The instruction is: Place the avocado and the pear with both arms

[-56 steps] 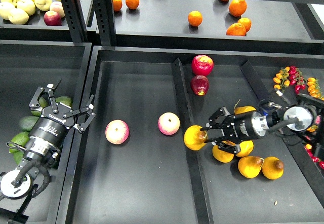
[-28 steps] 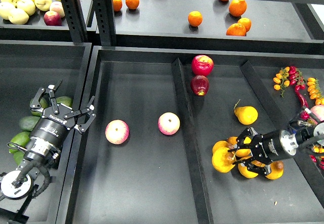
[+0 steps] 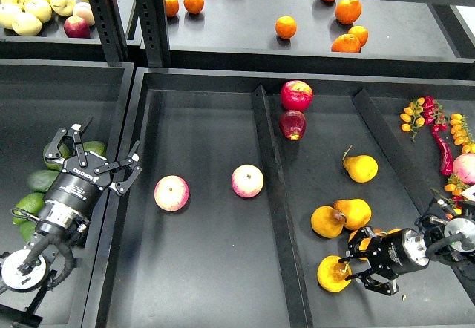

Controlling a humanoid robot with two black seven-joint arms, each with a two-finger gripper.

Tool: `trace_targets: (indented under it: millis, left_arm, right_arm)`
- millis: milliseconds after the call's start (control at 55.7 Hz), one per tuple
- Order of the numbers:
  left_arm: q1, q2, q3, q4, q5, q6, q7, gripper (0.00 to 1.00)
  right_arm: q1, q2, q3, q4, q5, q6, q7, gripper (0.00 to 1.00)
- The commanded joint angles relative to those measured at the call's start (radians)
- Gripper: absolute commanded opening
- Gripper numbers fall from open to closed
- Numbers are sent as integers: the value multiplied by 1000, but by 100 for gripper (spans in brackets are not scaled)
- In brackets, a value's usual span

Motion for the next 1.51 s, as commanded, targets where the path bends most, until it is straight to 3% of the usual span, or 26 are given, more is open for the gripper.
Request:
trace_targets:
  millis: [0, 162, 269, 341, 359, 377, 521, 826, 1149, 1311, 1329, 1490]
  left_arm:
    - [0, 0, 0, -3, 0, 0, 0, 100]
    - [0, 0, 0, -1, 0, 0, 0, 100]
    - [0, 0, 3, -3, 0, 0, 0, 100]
    - [0, 0, 3, -4, 0, 0, 0, 100]
    - [0, 0, 3, -4, 0, 0, 0, 100]
    - [0, 0, 3, -6, 0, 0, 0, 100]
    - [0, 0, 3, -6, 0, 0, 0, 100]
    - [-3, 0, 6, -7, 0, 0, 2, 100]
    - [-3, 0, 5, -7, 0, 0, -2, 100]
    - [-2, 0, 5, -10, -2, 14, 2, 100]
    - [-2, 0, 5, -9, -2, 17, 3, 100]
    - [-3, 0, 5, -9, -2, 18, 5, 100]
  right_arm:
    - [-4, 15, 1, -11, -3, 0, 0, 7]
    - [-1, 5, 1, -6, -13, 0, 0, 22]
    - [-1, 4, 1, -6, -75, 0, 0, 52]
    - [-1, 1, 1, -6, -101, 0, 0, 63]
    - [0, 1, 1, -5, -107, 0, 0, 68]
    - [2, 1, 1, -3, -119, 0, 0, 79]
    - [14, -5, 3, 3, -119, 0, 0, 99]
    - [72, -116, 138, 70, -107, 0, 0, 100]
    - [114, -171, 267, 15, -30, 0, 0, 100]
    - [54, -125, 517, -74, 0, 0, 0, 100]
    - [16, -95, 628, -98, 0, 0, 0, 100]
    - [-88, 31, 961, -144, -1, 0, 0, 100]
